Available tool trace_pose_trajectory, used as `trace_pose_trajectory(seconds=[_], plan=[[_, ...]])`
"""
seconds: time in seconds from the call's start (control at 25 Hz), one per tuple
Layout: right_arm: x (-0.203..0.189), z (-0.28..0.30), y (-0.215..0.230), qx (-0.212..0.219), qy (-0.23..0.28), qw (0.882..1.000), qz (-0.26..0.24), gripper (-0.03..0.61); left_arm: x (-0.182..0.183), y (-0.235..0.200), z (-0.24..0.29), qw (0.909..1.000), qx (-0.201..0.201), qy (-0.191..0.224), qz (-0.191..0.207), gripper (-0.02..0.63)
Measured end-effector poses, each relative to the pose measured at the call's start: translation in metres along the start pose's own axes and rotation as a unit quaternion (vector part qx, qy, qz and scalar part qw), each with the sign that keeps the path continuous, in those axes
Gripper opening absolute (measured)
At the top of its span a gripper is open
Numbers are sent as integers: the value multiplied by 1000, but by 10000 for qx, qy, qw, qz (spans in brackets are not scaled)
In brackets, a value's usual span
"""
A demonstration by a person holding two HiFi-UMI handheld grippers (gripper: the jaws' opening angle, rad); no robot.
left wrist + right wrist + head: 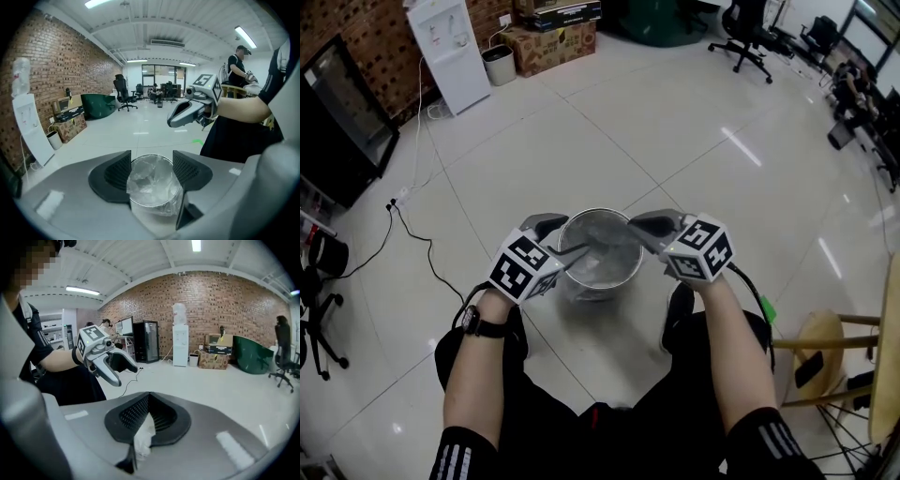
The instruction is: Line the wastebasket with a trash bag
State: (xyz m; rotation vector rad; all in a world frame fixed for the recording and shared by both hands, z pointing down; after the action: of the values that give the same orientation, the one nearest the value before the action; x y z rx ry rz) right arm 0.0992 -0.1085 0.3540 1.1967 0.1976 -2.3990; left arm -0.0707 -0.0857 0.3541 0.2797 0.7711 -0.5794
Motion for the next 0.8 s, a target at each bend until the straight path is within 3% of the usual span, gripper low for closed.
trace_pose_trajectory(seconds=[0.2, 0.44, 0.8], plan=[[14, -8, 3, -9, 188, 9991, -368, 6, 11, -5, 8, 9997, 100, 66, 200, 273], [19, 1, 16, -14, 166, 9992, -360, 6, 32, -16, 6, 9978, 106, 306, 576, 273], [17, 10, 18, -40, 5, 9989, -458, 6, 28, -23, 2, 9975, 175, 277, 627, 264]])
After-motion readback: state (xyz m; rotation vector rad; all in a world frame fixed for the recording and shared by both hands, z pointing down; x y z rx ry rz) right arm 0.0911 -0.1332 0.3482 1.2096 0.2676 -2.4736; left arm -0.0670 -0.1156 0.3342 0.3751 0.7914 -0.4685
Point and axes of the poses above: the fingertips, and each gripper's own axes: z forward along the fingers, y to its right, x out of its top, the point moved 6 cm from there along -z, backward along the fingers, and after that the axes turned 8 degrees about -y, right-handed, at the moved point
